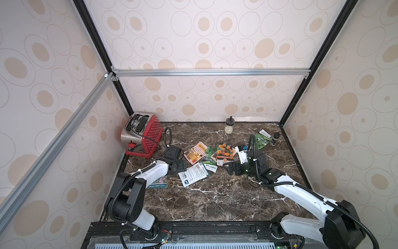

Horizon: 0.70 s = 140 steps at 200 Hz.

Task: Arrange the seed packets in a row
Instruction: Pick up the seed packet from the center of the board.

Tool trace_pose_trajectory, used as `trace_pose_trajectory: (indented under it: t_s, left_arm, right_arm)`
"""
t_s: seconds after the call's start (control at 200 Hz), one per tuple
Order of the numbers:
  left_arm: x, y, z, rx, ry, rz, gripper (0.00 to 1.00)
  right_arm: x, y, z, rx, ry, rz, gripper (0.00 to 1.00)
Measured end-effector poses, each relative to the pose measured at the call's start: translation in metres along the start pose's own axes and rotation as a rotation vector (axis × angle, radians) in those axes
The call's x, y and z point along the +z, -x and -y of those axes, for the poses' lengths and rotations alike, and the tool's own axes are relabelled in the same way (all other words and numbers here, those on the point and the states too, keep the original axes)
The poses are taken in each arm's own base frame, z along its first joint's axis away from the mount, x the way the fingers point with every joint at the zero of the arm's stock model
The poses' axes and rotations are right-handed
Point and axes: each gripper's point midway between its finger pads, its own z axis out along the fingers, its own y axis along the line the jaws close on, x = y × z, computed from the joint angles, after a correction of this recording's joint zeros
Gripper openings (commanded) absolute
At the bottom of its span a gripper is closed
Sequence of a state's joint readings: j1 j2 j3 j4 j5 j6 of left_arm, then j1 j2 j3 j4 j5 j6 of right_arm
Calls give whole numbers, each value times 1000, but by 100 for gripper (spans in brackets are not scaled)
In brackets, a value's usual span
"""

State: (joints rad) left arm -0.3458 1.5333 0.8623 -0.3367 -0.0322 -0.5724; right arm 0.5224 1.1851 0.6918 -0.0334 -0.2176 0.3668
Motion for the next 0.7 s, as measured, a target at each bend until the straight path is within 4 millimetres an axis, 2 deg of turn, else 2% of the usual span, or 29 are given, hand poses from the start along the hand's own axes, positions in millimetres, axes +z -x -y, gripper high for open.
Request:
trace_pose_trajectory:
  t_s: [0.12, 0.225, 0.366, 0.546, 0.701]
  left_arm:
    - [-5, 9, 19, 34, -44, 27, 89]
    - [1, 4, 26, 51, -60, 11, 84]
    - [13, -8, 28, 64, -62, -26, 78]
    - [20, -22, 24, 67, -62, -51, 75]
    - [24, -29, 22, 67, -65, -59, 71]
  right_arm:
    - [14, -11, -6, 46, 38, -45, 91]
    - [29, -22, -14, 92, 84, -92, 87]
    - [46, -35, -22, 169, 138, -143, 78]
    - [66, -52, -29, 245, 188, -205, 69]
    - [84, -67, -30, 315, 211, -254, 65]
